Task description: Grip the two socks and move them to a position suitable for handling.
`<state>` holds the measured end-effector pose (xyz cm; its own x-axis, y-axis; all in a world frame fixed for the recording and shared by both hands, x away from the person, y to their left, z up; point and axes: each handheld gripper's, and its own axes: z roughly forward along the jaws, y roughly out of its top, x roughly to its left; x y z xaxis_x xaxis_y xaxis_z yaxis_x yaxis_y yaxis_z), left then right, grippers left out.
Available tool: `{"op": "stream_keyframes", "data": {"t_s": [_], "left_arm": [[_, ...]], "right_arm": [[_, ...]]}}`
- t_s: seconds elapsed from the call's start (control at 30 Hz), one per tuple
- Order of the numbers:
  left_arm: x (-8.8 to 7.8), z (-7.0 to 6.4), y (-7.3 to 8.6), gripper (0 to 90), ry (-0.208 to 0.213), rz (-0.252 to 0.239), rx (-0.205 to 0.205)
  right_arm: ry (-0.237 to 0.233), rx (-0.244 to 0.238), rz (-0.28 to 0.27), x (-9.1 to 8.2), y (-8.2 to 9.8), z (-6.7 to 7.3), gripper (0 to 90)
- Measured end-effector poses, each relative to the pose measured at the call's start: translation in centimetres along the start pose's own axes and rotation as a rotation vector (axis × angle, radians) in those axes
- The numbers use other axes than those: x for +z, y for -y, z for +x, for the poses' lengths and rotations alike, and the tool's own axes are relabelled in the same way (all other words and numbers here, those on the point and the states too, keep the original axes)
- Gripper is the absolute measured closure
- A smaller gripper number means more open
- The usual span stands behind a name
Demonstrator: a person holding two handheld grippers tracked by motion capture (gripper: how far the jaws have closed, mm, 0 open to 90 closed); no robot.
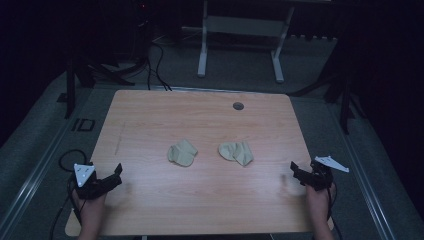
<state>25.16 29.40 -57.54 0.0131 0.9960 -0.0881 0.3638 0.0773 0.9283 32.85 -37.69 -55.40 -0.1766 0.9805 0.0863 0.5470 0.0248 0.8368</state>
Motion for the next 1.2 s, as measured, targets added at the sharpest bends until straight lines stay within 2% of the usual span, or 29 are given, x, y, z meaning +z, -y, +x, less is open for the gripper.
{"op": "stream_keyframes", "data": {"t_s": [0.2, 0.4, 0.5, 0.57, 0.63, 0.67, 0.93, 0.97, 1.03, 1.07, 1.1, 1.2], "left_arm": [[0.1, -0.1, 0.0, 1.8, 0.006, 0.009, 0.005], [0.0, 0.0, 0.0, 1.8, 0.014, 0.009, 0.004], [0.1, 0.0, 0.0, 1.8, 0.015, 0.014, 0.005], [0.1, 0.0, 0.0, 1.8, 0.018, 0.017, 0.006], [0.1, 0.0, 0.0, 1.8, 0.020, 0.018, 0.006], [0.1, 0.0, 0.0, 1.8, 0.020, 0.018, 0.006], [0.1, 0.0, 0.0, 1.8, 0.028, 0.020, 0.001], [0.1, 0.0, 0.0, 1.8, 0.029, 0.022, 0.001], [0.1, 0.0, 0.0, 1.8, 0.031, 0.021, 0.003], [0.1, 0.0, 0.0, 1.8, 0.032, 0.022, 0.004], [0.1, 0.0, 0.0, 1.8, 0.032, 0.022, 0.004], [0.1, 0.0, 0.0, 1.8, 0.035, 0.022, 0.005]], "right_arm": [[-0.100, -0.023, 0.015, 1.0, -1.0, 1.7, 13.8], [-0.157, -0.053, 0.036, 1.9, -2.0, 3.5, 13.8], [-0.207, -0.050, 0.046, 2.4, -2.6, 4.4, 13.8], [-0.210, -0.060, 0.062, 2.8, -2.8, 5.0, 13.1], [-0.187, -0.088, 0.076, 3.3, -3.2, 6.1, 13.3], [-0.187, -0.088, 0.076, 3.3, -3.2, 6.1, 13.3], [-0.276, -0.142, 0.104, 5.1, -4.2, 9.5, 14.4], [-0.296, -0.158, 0.107, 5.4, -4.5, 10.3, 15.2], [-0.303, -0.167, 0.109, 5.6, -4.6, 10.8, 16.0], [-0.317, -0.201, 0.120, 6.1, -4.8, 11.8, 21.7], [-0.317, -0.201, 0.120, 6.1, -4.8, 11.8, 21.7], [-0.332, -0.224, 0.133, 6.8, -5.1, 13.0, 23.6]]}}
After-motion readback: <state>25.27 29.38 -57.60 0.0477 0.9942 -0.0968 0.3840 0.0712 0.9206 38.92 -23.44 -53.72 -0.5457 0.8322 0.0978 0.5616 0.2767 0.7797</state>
